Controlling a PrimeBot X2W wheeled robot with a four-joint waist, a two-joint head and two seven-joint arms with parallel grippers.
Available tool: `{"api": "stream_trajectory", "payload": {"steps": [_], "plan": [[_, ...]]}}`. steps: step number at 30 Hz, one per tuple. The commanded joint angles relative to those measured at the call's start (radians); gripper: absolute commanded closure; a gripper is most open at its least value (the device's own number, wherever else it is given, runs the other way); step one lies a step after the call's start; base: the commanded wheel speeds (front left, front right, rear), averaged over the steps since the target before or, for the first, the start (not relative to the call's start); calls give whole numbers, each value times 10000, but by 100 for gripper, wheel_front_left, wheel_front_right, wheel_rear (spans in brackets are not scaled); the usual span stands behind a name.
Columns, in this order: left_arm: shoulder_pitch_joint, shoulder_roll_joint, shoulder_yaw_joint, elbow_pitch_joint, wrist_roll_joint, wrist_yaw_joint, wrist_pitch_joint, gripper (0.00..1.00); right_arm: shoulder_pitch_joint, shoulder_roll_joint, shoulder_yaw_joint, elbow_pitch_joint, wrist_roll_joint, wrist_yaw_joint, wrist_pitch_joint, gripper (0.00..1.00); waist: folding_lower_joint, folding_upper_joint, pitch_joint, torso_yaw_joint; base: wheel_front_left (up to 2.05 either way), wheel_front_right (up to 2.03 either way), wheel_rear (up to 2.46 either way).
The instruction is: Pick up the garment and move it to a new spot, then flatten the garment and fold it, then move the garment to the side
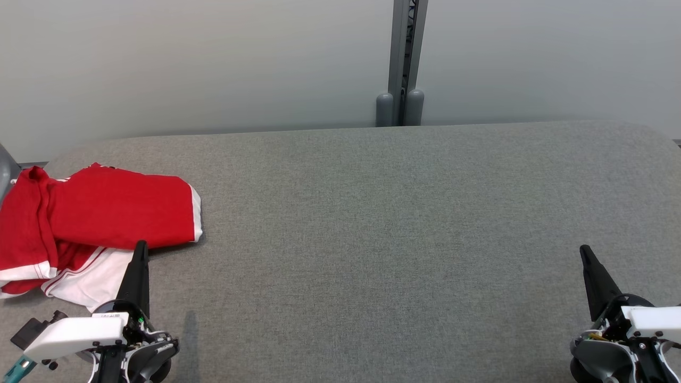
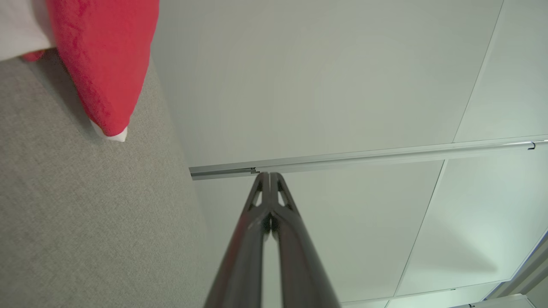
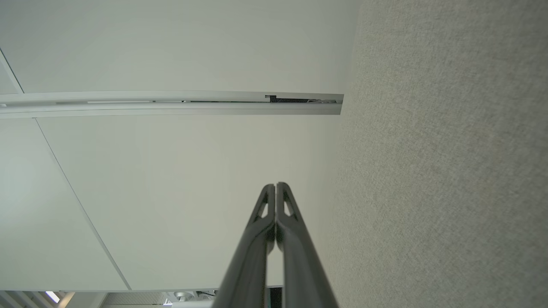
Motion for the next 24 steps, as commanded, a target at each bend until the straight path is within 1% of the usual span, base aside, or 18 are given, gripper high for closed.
{"api": "stream_trajectory", "payload": {"steps": [1, 24], "plan": [[-121, 55, 36, 2, -4, -27, 25, 100, -46, -91, 13, 21, 21, 5, 25, 100, 0, -1, 0, 0, 0, 0, 0], [-122, 55, 36, 2, -4, -27, 25, 100, -46, -91, 13, 21, 20, 5, 26, 100, 0, -1, 0, 0, 0, 0, 0]]}}
